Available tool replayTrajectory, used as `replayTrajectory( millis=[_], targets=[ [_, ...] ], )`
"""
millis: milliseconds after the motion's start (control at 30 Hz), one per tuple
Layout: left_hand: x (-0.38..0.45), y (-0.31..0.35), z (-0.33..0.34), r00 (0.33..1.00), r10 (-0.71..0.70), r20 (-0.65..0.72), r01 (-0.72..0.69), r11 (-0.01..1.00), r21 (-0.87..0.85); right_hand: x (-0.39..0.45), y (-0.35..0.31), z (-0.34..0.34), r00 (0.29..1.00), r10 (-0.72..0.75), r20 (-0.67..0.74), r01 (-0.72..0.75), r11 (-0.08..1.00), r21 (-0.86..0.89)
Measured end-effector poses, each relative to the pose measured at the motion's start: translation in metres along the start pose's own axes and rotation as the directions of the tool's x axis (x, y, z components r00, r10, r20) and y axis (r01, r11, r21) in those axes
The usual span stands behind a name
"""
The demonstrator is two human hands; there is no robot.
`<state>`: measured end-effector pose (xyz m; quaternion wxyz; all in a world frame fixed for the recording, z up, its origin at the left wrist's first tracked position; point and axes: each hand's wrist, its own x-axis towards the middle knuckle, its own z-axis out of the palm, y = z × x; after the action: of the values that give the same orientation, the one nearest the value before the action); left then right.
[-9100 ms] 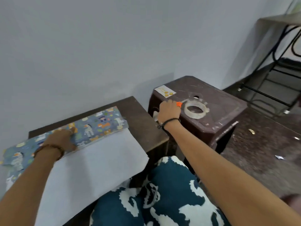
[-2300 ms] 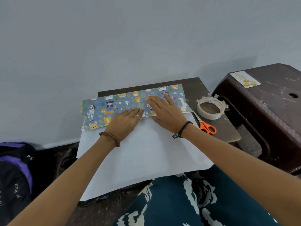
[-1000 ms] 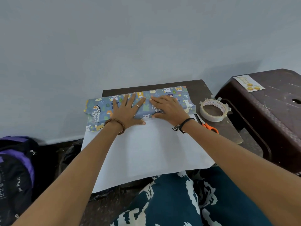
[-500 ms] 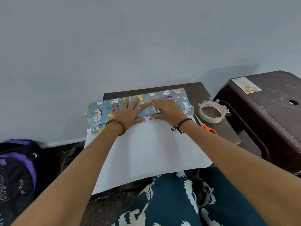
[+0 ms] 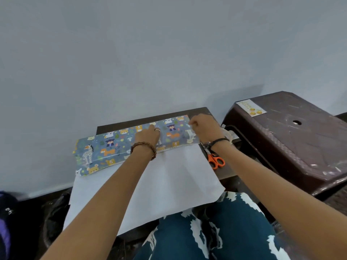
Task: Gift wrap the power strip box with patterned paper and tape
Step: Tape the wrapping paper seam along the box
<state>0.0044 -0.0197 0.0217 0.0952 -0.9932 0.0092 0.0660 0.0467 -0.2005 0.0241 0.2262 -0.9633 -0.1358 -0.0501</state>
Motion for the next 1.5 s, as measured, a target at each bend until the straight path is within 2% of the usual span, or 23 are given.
replayTrajectory(
  millis=[67,133,267,433,600,767,1033,1133,1333,1400,1500],
  targets=[
    [0.003,0.007,-0.002,1.0,0.004,0.026,-0.006,0.996,0.084,0.002,0.021,-0.015,0.992,0.117,-0.053,-0.118,0.993,-0.015],
    [0.006,0.012,-0.003,0.999,0.036,0.032,-0.042,0.976,0.214,0.006,0.036,-0.019,0.976,0.219,-0.002,-0.219,0.975,-0.028],
    [0.009,0.01,-0.003,0.997,0.073,0.031,-0.079,0.955,0.287,0.02,0.045,-0.015,0.956,0.264,0.126,-0.244,0.958,-0.151],
    [0.004,-0.003,0.001,0.993,0.109,-0.041,-0.093,0.955,0.282,0.035,0.032,-0.012,0.945,0.226,0.238,-0.156,0.947,-0.282],
    [0.002,-0.005,0.002,0.994,0.097,-0.045,-0.08,0.957,0.28,0.043,0.023,-0.011,0.931,0.215,0.294,-0.082,0.91,-0.407],
    [0.003,-0.006,0.003,0.994,0.098,-0.055,-0.078,0.955,0.286,0.047,0.023,-0.007,0.918,0.183,0.353,0.001,0.886,-0.463],
    [0.002,-0.01,0.005,0.989,0.117,-0.089,-0.089,0.959,0.271,0.052,0.031,0.005,0.91,0.048,0.412,0.199,0.821,-0.535],
    [0.001,-0.013,0.008,0.988,0.113,-0.103,-0.088,0.971,0.223,0.052,0.038,0.007,0.916,-0.014,0.4,0.241,0.818,-0.522],
    [-0.003,-0.025,0.016,0.984,0.107,-0.14,-0.091,0.988,0.121,0.05,0.041,0.0,0.915,-0.075,0.397,0.243,0.887,-0.393],
    [-0.003,-0.027,0.019,0.983,0.105,-0.152,-0.09,0.991,0.098,0.049,0.041,-0.002,0.918,-0.082,0.387,0.224,0.913,-0.34],
    [-0.002,-0.029,0.021,0.981,0.106,-0.163,-0.095,0.993,0.075,0.046,0.042,-0.004,0.947,-0.026,0.319,0.09,0.978,-0.186]
  ],
)
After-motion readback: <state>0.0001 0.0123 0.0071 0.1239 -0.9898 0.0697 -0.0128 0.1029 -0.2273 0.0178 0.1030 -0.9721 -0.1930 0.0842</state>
